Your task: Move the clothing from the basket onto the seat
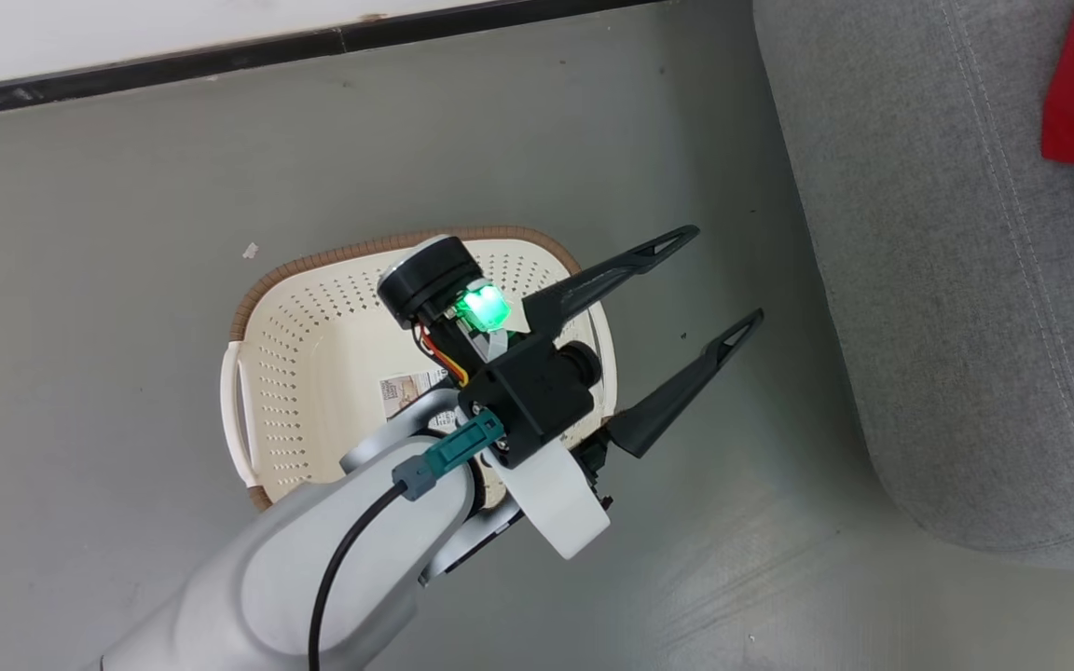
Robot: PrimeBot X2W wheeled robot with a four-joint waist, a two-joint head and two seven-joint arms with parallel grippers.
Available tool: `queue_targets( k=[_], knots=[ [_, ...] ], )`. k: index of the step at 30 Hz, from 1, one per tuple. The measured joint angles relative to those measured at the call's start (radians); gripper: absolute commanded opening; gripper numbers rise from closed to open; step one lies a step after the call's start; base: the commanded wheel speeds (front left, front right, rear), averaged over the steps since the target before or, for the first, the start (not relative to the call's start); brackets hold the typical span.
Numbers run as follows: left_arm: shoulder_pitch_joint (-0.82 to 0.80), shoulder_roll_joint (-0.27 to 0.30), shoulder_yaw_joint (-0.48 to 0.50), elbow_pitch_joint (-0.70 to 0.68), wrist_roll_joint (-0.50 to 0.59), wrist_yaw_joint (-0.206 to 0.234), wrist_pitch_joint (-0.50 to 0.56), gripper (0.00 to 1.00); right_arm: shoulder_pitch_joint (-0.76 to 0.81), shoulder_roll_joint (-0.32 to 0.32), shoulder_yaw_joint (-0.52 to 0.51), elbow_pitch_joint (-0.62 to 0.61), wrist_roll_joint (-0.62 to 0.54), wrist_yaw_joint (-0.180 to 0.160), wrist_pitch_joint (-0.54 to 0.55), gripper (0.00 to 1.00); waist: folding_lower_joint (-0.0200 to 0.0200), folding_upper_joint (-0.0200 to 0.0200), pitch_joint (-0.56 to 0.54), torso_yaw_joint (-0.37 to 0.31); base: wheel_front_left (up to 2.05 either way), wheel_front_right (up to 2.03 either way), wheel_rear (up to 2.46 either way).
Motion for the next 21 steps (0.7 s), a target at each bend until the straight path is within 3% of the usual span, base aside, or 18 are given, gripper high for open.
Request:
queue_targets(
  k=[2, 4, 5, 7, 21],
  knots=[
    [-0.002, 0.008, 0.002, 0.011, 0.0, -0.001, -0.006, 1.0, 0.0, 0.015, 0.014, 0.001, 0.0, 0.0, -0.014, 0.0, 0.0, 0.0, 0.004, -0.006, 0.0, 0.0, 0.0],
    [-0.002, 0.013, 0.002, 0.021, 0.0, -0.005, -0.009, 1.0, 0.001, 0.025, 0.022, 0.001, 0.0, 0.0, -0.024, 0.35, 0.0, 0.0, 0.003, -0.013, 0.0, 0.0, 0.0],
    [-0.002, 0.013, 0.001, 0.024, 0.0, -0.008, -0.01, 1.0, 0.002, 0.025, 0.024, -0.001, 0.0, 0.0, -0.029, 0.47, 0.0, 0.0, 0.002, -0.017, 0.0, 0.0, 0.0],
    [-0.002, 0.012, 0.001, 0.029, 0.0, -0.01, -0.015, 1.0, 0.008, 0.024, 0.031, -0.004, 0.001, 0.0, -0.041, 1.0, 0.0, 0.0, 0.0, -0.024, 0.0, 0.0, 0.0],
    [-0.001, 0.017, 0.009, 0.084, -0.023, -0.018, -0.036, 1.0, 0.136, 0.04, 0.128, -0.127, 0.054, 0.0, -0.105, 1.0, 0.0, 0.0, -0.044, -0.085, 0.0, 0.0, 0.0]
  ],
)
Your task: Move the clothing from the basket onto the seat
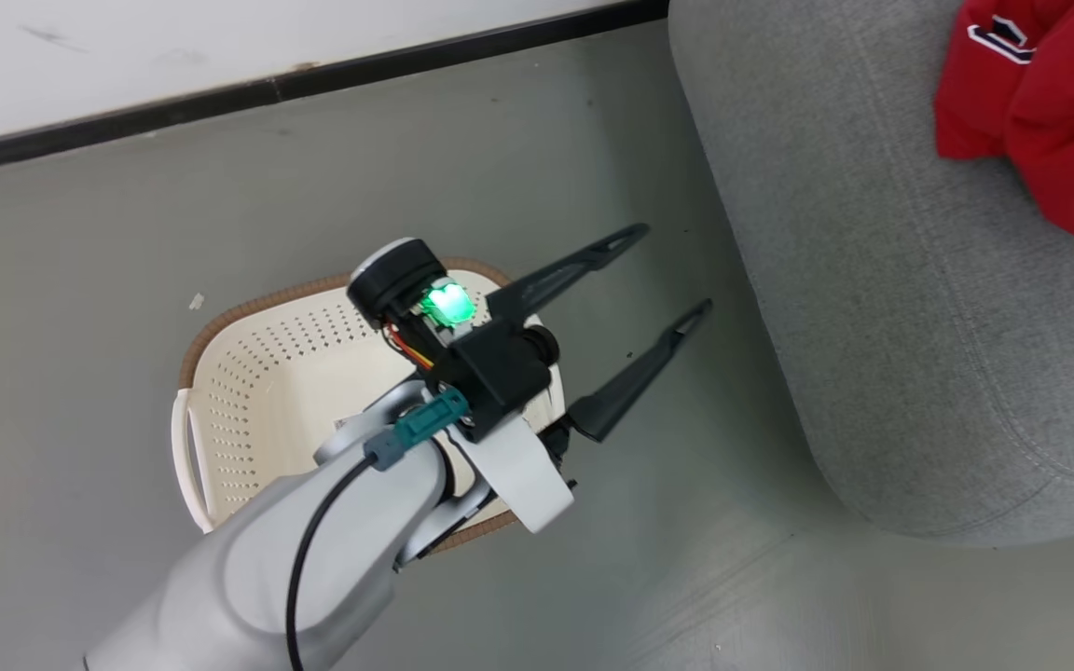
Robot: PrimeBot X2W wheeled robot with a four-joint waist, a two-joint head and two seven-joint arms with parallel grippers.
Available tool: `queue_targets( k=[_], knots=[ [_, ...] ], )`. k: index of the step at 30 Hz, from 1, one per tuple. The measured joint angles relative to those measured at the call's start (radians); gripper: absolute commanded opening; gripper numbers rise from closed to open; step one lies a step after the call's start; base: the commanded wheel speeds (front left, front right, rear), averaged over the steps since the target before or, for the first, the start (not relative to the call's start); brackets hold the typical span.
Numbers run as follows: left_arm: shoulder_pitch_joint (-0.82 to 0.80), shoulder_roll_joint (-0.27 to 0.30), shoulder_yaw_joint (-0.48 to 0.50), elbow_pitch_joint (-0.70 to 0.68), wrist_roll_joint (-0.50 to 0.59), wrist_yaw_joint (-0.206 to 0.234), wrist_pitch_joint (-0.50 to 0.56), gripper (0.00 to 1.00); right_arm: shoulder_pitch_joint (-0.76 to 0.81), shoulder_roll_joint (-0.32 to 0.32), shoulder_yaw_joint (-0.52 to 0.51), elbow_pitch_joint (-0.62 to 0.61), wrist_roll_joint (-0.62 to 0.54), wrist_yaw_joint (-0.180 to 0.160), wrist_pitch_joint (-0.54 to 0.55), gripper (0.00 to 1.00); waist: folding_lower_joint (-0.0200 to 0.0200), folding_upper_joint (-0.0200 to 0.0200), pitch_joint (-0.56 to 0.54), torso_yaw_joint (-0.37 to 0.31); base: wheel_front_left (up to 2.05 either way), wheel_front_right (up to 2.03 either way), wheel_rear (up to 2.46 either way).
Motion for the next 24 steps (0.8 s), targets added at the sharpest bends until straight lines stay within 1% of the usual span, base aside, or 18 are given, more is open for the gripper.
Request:
queue_targets(
  k=[3, 6, 9, 10, 12, 18, 24],
  knots=[
    [0.004, 0.011, 0.022, 0.017, -0.016, 0.0, -0.011, 1.0, 0.032, 0.008, 0.024, -0.056, 0.003, 0.0, -0.008, 1.0, 0.0, 0.0, -0.017, -0.013, 0.0, 0.0, 0.0],
    [0.013, 0.018, 0.051, 0.032, -0.03, 0.002, -0.019, 1.0, 0.066, 0.023, 0.051, -0.114, 0.035, 0.0, -0.015, 1.0, 0.0, 0.0, -0.037, -0.024, 0.0, 0.0, 0.0],
    [0.035, 0.03, 0.081, 0.053, -0.04, 0.018, -0.026, 1.0, 0.093, 0.026, 0.067, -0.172, 0.035, 0.0, -0.015, 1.0, 0.0, 0.0, -0.058, -0.032, 0.0, 0.0, 0.0],
    [0.035, 0.03, 0.081, 0.053, -0.04, 0.018, -0.026, 1.0, 0.093, 0.026, 0.067, -0.172, 0.035, 0.0, -0.015, 1.0, 0.0, 0.0, -0.058, -0.032, 0.0, 0.0, 0.0],
    [0.071, 0.038, 0.126, 0.079, -0.072, 0.039, -0.035, 1.0, 0.102, 0.027, 0.076, -0.223, 0.034, 0.0, -0.016, 1.0, 0.0, 0.0, -0.08, -0.037, 0.0, 0.0, 0.0],
    [0.125, 0.077, 0.225, 0.115, -0.099, 0.094, -0.048, 1.0, 0.107, 0.039, 0.066, -0.271, 0.025, 0.0, -0.016, 1.0, 0.0, 0.0, -0.125, -0.036, 0.0, 0.0, 0.0],
    [0.204, 0.107, 0.297, 0.136, -0.115, 0.141, -0.053, 1.0, 0.114, 0.092, 0.057, -0.295, 0.014, 0.0, -0.016, 1.0, 0.0, 0.0, -0.168, -0.019, 0.0, 0.0, 0.0]
  ],
)
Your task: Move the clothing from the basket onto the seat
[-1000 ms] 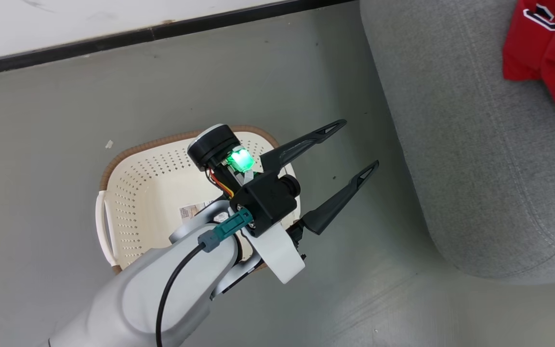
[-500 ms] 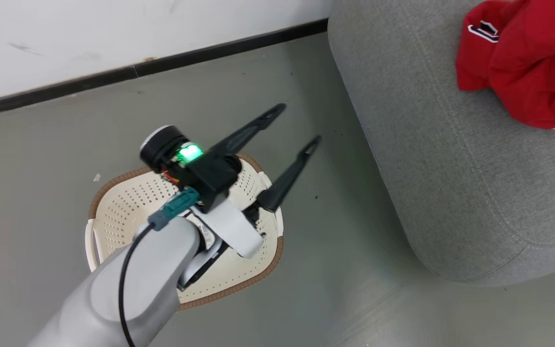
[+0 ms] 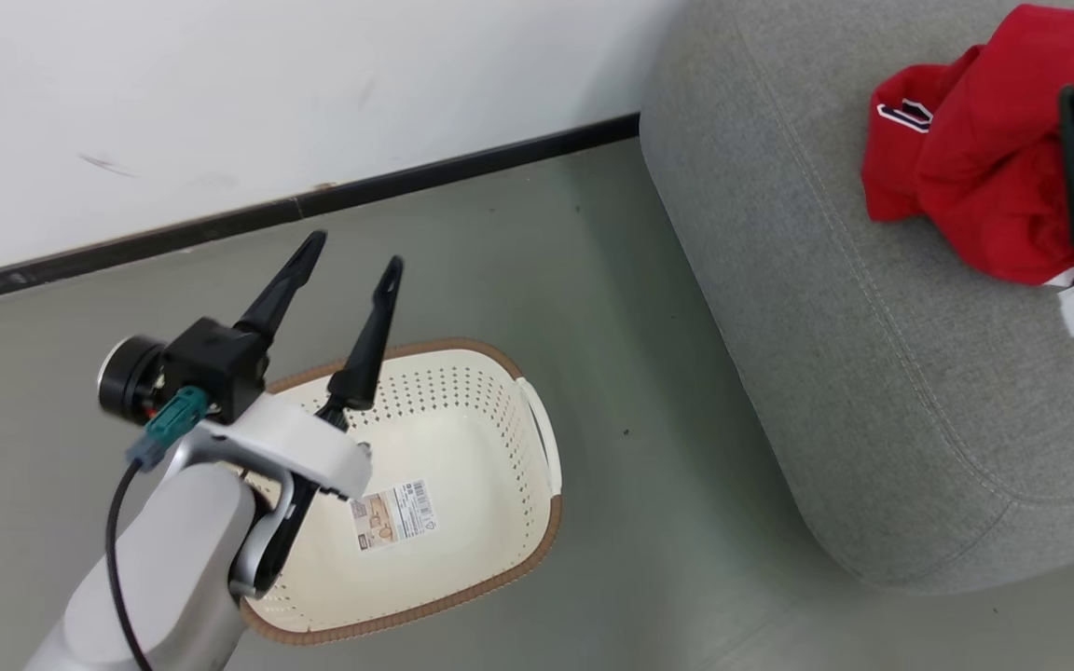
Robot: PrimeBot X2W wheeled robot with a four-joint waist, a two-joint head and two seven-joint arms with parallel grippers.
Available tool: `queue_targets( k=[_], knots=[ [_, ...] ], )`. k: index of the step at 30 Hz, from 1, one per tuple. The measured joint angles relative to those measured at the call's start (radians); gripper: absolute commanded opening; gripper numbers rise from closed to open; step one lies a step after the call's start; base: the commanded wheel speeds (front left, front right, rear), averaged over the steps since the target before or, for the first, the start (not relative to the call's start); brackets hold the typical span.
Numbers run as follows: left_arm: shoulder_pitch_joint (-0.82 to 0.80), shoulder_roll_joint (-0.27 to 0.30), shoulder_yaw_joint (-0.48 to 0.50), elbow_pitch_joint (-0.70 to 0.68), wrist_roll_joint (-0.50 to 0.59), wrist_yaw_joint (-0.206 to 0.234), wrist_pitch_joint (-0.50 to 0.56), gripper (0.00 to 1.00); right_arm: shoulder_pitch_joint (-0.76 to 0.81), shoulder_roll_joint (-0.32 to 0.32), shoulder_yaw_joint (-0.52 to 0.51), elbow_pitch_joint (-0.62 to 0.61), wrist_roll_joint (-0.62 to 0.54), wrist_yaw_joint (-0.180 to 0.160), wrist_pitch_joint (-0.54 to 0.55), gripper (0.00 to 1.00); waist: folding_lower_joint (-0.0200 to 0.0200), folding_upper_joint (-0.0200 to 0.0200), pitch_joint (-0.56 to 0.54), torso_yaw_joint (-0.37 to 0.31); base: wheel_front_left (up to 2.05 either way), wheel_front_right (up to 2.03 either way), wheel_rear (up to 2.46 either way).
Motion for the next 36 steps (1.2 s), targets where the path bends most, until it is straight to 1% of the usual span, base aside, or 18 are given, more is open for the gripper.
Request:
queue_targets(
  k=[4, 9, 13, 16, 19, 24, 31, 36],
  knots=[
    [0.07, 0.007, 0.059, 0.004, -0.029, 0.039, -0.003, 1.0, 0.015, 0.034, 0.027, -0.01, -0.029, 0.0, 0.0, 1.0, 0.0, 0.0, -0.028, 0.017, 0.0, 0.0, 0.0],
    [0.152, 0.02, 0.139, -0.016, -0.028, 0.086, -0.003, 1.0, 0.04, 0.075, 0.048, -0.02, -0.055, 0.0, 0.0, 1.0, 0.0, 0.0, -0.065, 0.043, 0.0, 0.0, 0.0],
    [0.196, 0.015, 0.193, -0.051, -0.011, 0.12, -0.003, 1.0, 0.074, 0.106, 0.048, -0.023, -0.079, 0.0, 0.0, 1.0, 0.0, 0.0, -0.094, 0.065, 0.0, 0.0, 0.0],
    [0.237, 0.01, 0.214, -0.063, 0.012, 0.142, -0.003, 1.0, 0.102, 0.136, 0.046, -0.022, -0.098, 0.0, 0.0, 1.0, 0.0, 0.0, -0.117, 0.081, 0.0, 0.0, 0.0],
    [0.285, -0.009, 0.235, -0.072, 0.023, 0.166, -0.003, 1.0, 0.134, 0.171, 0.048, -0.018, -0.111, 0.0, 0.0, 1.0, 0.0, 0.0, -0.14, 0.096, 0.0, 0.0, 0.0],
    [0.35, -0.044, 0.238, -0.085, 0.025, 0.176, -0.003, 1.0, 0.197, 0.223, 0.061, -0.006, -0.124, 0.0, 0.0, 1.0, 0.0, 0.0, -0.179, 0.12, 0.0, 0.0, 0.0],
    [0.421, -0.075, 0.245, -0.097, 0.043, 0.187, -0.003, 1.0, 0.29, 0.257, 0.058, -0.004, -0.178, 0.0, 0.0, 1.0, 0.0, 0.0, -0.231, 0.15, 0.0, 0.0, 0.0],
    [0.47, -0.083, 0.248, -0.097, 0.078, 0.208, -0.003, 1.0, 0.367, 0.286, 0.022, -0.028, -0.207, 0.0, 0.0, 1.0, 0.0, 0.0, -0.263, 0.168, 0.0, 0.0, 0.0]
  ],
)
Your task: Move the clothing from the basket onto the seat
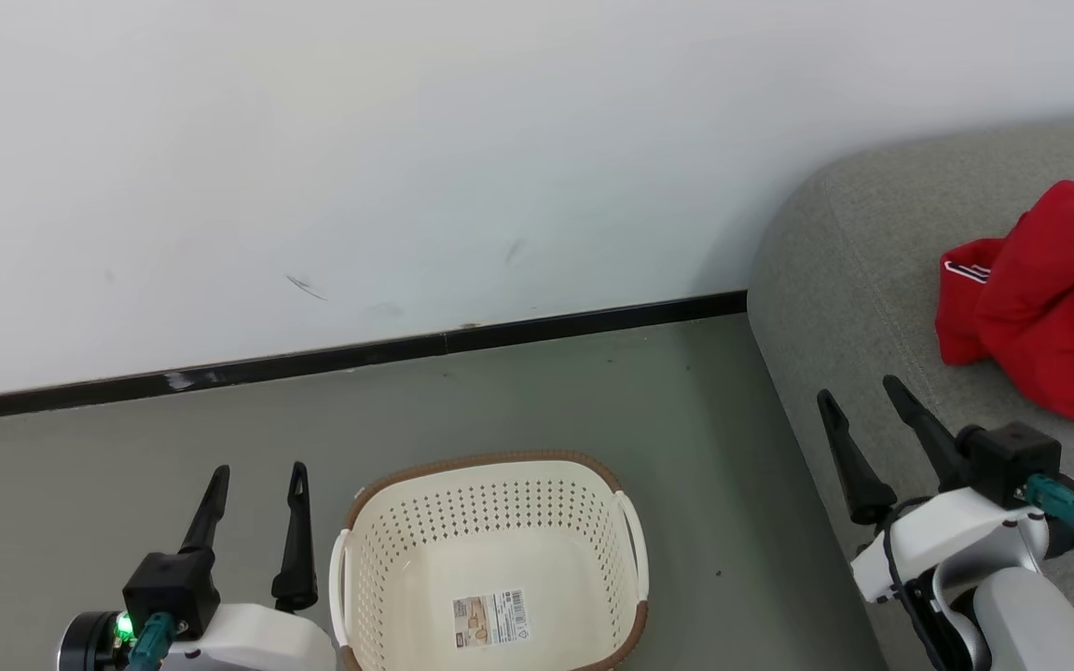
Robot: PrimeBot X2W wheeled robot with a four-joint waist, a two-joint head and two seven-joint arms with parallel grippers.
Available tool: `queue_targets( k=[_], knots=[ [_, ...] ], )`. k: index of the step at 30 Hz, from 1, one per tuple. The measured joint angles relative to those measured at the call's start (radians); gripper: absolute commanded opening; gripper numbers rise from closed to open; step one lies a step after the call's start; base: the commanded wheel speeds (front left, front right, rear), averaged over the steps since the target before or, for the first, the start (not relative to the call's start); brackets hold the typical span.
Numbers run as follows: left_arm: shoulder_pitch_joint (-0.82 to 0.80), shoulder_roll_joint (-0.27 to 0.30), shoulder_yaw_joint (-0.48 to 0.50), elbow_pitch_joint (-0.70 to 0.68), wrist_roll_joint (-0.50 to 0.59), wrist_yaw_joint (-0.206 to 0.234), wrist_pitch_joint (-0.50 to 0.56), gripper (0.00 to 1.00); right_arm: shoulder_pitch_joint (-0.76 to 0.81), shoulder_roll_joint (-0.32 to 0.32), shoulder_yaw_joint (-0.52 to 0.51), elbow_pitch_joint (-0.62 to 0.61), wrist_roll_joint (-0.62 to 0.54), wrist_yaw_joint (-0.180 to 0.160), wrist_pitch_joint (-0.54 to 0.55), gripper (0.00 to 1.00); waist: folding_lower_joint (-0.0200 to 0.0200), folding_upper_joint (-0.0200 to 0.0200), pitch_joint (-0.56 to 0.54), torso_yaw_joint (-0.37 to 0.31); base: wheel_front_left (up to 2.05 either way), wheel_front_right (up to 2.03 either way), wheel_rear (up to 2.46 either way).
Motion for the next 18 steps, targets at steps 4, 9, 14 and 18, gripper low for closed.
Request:
queue_targets(
  k=[4, 9, 14, 18],
  knots=[
    [0.029, -0.009, 0.002, 0.0, 0.015, 0.009, 0.0, 1.0, 0.06, 0.026, -0.026, -0.028, -0.032, 0.0, 0.0, 1.0, 0.0, 0.0, -0.024, 0.011, 0.0, 0.0, 0.0],
    [0.046, -0.013, 0.006, -0.005, 0.034, 0.012, 0.0, 1.0, 0.137, 0.05, -0.026, -0.06, -0.055, 0.0, 0.0, 1.0, 0.0, 0.0, -0.048, 0.02, 0.0, 0.0, 0.0],
    [0.051, 0.003, -0.001, -0.001, 0.073, 0.012, 0.0, 1.0, 0.182, 0.062, -0.031, -0.087, -0.07, 0.0, 0.0, 1.0, 0.0, 0.0, -0.066, 0.024, 0.0, 0.0, 0.0],
    [0.059, 0.007, -0.001, 0.015, 0.086, 0.022, 0.0, 1.0, 0.212, 0.064, -0.048, -0.105, -0.085, 0.0, 0.0, 1.0, 0.0, 0.0, -0.075, 0.026, 0.0, 0.0, 0.0]
  ],
)
